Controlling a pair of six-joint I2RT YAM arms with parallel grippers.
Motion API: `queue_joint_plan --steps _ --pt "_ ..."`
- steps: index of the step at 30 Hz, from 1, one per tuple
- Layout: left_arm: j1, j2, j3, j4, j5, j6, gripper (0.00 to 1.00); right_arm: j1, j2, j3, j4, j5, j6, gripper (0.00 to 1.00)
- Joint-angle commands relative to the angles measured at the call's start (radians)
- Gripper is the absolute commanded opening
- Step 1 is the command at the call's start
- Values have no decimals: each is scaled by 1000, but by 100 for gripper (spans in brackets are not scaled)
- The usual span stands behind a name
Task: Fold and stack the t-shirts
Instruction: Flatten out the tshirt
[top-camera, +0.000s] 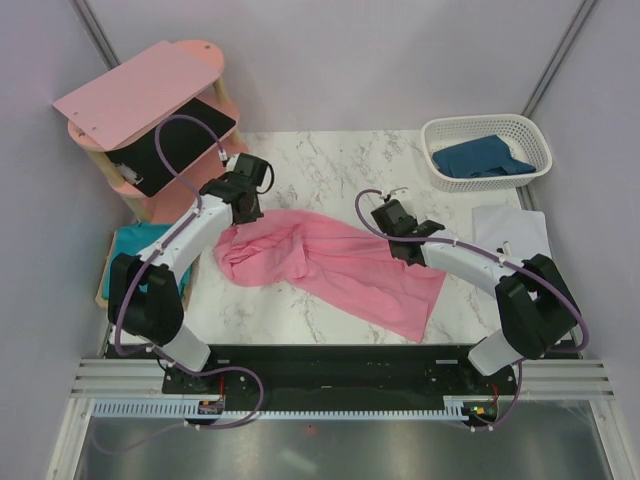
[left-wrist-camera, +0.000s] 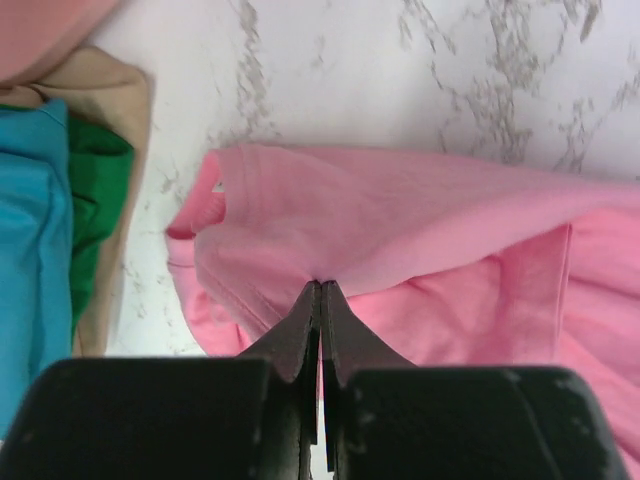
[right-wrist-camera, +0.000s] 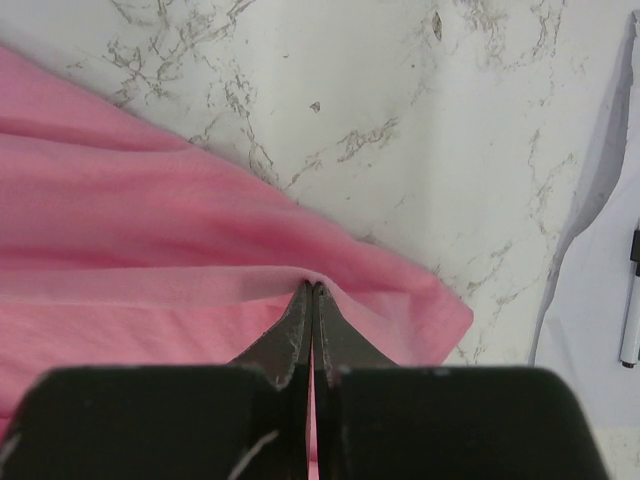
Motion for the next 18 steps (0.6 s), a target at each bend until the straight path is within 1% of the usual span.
queue_joint_plan --steps 1,5,10,11,12,13,14,16,18 --pt "59 92 95 -17 -26 40 2 -10 33 31 47 18 -30 0" --pt "134 210 185 -17 5 37 2 -24 73 64 86 30 -63 0" --pt "166 330 367 -15 57 75 3 -35 121 109 109 30 -83 0" --pt "166 364 394 -12 72 89 13 -35 127 110 113 28 -86 0" --pt "166 376 447 -14 94 115 28 -36 131 116 113 27 -86 0" --pt "166 382 466 -17 96 118 42 -35 139 117 113 25 -86 0" --pt "165 378 475 -18 97 118 66 -36 138 113 115 24 -86 0" --pt "163 318 437 -12 82 95 82 -36 133 104 116 27 -84 0" --pt "163 230 353 15 80 86 86 -36 127 92 118 27 -83 0"
